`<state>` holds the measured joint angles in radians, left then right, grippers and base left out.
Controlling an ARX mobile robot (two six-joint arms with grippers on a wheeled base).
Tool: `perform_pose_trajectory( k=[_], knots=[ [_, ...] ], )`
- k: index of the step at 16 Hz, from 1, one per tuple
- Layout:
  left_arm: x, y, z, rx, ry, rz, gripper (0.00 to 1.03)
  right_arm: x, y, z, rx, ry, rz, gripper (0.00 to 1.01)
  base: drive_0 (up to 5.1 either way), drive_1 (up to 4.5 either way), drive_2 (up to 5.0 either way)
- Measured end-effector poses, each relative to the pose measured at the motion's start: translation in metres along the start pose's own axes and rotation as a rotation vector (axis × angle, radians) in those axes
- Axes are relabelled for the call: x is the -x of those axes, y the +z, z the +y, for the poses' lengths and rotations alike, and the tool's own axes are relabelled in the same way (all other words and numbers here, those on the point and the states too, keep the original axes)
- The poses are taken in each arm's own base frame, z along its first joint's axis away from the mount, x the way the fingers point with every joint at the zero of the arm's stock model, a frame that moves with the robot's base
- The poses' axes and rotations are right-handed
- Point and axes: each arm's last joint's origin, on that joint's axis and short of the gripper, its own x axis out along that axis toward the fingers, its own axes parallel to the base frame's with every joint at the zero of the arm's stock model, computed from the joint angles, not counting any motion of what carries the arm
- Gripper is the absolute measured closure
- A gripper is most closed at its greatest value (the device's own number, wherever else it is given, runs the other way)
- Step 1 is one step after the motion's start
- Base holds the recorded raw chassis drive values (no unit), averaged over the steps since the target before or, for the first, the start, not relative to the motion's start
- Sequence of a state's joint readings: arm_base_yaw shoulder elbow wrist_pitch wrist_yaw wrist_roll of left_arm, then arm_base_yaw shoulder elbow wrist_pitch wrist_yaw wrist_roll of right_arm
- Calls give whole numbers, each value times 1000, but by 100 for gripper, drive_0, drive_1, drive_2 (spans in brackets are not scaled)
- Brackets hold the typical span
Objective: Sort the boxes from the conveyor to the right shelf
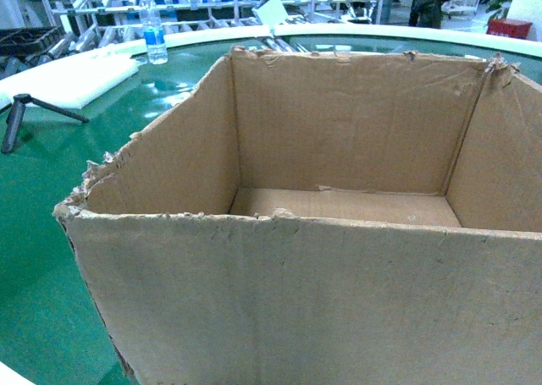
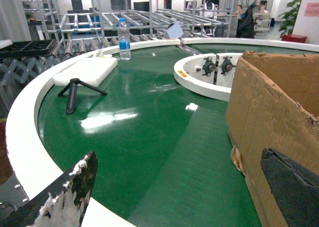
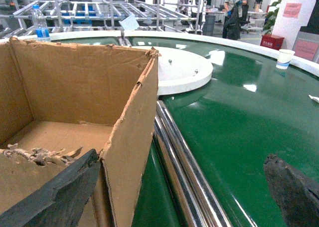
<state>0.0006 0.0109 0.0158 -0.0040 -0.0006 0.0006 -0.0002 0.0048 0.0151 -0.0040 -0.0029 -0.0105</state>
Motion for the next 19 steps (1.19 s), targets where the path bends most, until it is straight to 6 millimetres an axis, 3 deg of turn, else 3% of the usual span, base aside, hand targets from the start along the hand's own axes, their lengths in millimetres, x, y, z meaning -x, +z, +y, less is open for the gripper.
perform_pose_trajectory(
  k=[9, 12, 14, 15, 17, 19],
  knots=[
    [0, 1, -1, 2, -11, -9, 5, -1, 4, 0, 1, -5, -36, 3, 0, 0, 0],
    [-15, 17, 0, 24, -27, -42, 5, -18, 21, -1, 11, -49, -63, 3, 0, 0, 0],
    [-42, 63, -9, 27, -95, -127, 5, -45, 65, 10, 14, 3, -141, 3, 0, 0, 0],
    [-63, 84, -20, 21, -169, -110, 5, -66, 78, 17, 25, 33, -108, 3, 0, 0, 0],
    [-106, 91, -42, 20, -277, 40, 5, -109, 76, 32, 76, 97, 85, 3, 0, 0, 0],
    [-147, 76, -56, 24, -334, 219, 5, -144, 68, 41, 92, 99, 208, 3, 0, 0, 0]
  ],
)
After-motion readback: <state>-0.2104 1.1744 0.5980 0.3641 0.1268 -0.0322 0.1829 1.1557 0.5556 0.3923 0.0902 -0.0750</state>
